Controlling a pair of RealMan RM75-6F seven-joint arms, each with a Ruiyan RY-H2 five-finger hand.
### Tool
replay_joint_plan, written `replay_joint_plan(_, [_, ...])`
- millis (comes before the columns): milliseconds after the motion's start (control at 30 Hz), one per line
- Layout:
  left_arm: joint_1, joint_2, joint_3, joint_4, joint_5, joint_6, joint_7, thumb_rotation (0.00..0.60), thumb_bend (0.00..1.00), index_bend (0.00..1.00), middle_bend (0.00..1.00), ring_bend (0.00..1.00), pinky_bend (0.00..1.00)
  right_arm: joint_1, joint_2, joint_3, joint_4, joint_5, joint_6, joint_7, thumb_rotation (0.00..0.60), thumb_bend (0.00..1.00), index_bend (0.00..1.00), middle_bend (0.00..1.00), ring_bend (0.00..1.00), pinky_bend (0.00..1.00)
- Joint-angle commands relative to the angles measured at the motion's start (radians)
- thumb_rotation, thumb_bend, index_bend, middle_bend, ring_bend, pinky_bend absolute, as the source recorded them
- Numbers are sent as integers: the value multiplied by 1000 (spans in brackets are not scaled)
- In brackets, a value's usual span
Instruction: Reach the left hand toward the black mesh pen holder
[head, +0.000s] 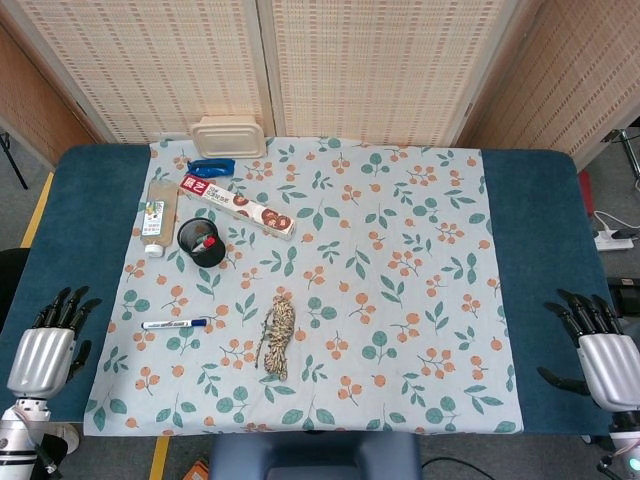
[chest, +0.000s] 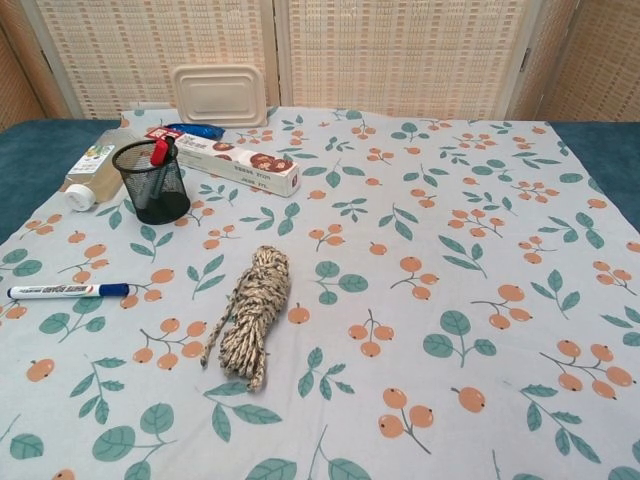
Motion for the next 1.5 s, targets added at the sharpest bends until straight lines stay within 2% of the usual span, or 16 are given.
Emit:
replay_joint_plan(33, [-17, -90, -3, -64, 7, 4, 134, 600, 406, 192, 68, 8, 172, 2, 3, 2, 3, 5, -3, 8, 600, 0, 219, 57, 79, 54])
replay_joint_plan(233, [-51, -244, -11, -128, -26, -26, 329, 600, 407, 181, 96, 12, 166, 0, 9, 5, 10, 11, -2, 34, 600, 0, 221, 57, 79, 54])
replay_joint_plan(367, [-75, -350, -32, -96, -66, -38, 415, 600, 407, 195, 154, 34, 166, 1, 11, 2, 12, 1, -3, 45, 600, 0, 221, 57, 78, 54])
replay_joint_plan(500, [-104, -415, -62, -35, -120, -67, 451, 600, 407, 243, 206, 63, 168, 5, 11, -1, 14, -5, -10, 52, 600, 0, 223, 58, 79, 54])
replay_joint_plan(667, [-144, -448, -102, 43, -197, -117, 464, 600, 406, 265, 241, 82, 169, 7, 12, 1, 18, 1, -16, 58, 600, 0, 227, 57, 78, 54])
replay_joint_plan(933, [-191, -466, -132, 118, -288, -183, 451, 600, 407, 340, 270, 90, 171, 12, 10, 2, 18, 12, -28, 53, 600, 0, 232, 57, 79, 54])
replay_joint_plan(1100, [-209, -494, -141, 172, -333, -201, 435, 600, 407, 364, 323, 106, 174, 12, 9, 5, 19, 23, -30, 51, 600, 0, 240, 57, 79, 55])
replay_joint_plan(1367, [-232, -547, -142, 234, -408, -215, 453, 600, 406, 360, 311, 106, 172, 15, 8, 9, 21, 37, -38, 49, 600, 0, 243, 58, 79, 57])
replay_joint_plan(1500, [-243, -573, -136, 259, -423, -218, 455, 600, 406, 360, 338, 106, 172, 15, 9, 11, 22, 42, -38, 51, 600, 0, 248, 57, 79, 57])
